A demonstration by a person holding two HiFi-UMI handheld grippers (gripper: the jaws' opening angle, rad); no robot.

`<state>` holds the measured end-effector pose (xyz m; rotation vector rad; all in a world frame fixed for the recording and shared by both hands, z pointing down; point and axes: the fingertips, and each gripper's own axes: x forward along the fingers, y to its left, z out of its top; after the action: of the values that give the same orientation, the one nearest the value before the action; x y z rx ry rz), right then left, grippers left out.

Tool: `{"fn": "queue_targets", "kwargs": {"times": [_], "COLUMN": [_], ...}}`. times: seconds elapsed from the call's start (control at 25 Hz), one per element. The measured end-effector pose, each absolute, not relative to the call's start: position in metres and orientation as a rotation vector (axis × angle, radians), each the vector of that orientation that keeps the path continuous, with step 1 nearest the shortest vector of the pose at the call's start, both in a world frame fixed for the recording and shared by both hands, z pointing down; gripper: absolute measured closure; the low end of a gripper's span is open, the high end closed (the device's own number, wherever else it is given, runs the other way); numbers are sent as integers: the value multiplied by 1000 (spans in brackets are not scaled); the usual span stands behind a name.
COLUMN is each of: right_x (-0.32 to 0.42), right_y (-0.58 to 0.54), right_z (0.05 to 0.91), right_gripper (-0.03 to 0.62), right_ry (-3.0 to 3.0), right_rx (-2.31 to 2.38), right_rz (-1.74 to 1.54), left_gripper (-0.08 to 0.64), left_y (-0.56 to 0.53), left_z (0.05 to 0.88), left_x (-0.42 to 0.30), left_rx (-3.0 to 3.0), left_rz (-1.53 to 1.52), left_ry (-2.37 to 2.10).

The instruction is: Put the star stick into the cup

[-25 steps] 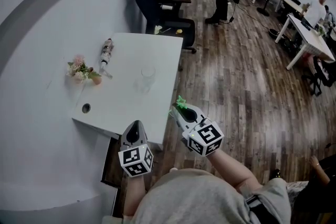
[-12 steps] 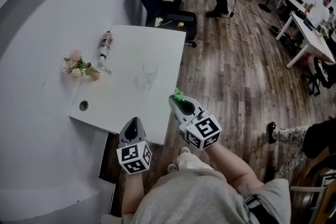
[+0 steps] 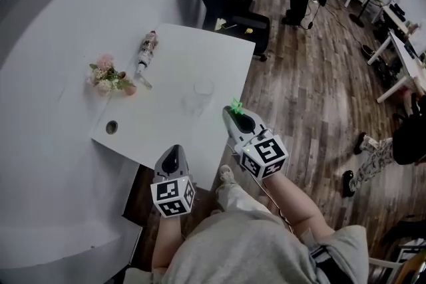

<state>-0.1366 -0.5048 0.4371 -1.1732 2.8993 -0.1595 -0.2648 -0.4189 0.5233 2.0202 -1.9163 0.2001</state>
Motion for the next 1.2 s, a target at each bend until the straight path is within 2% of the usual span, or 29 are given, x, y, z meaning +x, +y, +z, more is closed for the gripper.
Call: {"fn": "queue_targets", "kwargs": {"times": [0.68,1.2], "right_x": [-168,-187], "right_y": [-622,-663], "right_z": [457,502], "right_gripper": [583,583], "right_ry": [2932,2985], "right_rx": [-1111,-1108], "right_rz": [-177,-281], "left_gripper": [549,549], "left_y": [-490,-518], "left_z": [550,569], "left_x": [-272,-264], "left_rx": [1931,1917], "left_rz": [209,231], "left_ry": [-1940,-1908]}}
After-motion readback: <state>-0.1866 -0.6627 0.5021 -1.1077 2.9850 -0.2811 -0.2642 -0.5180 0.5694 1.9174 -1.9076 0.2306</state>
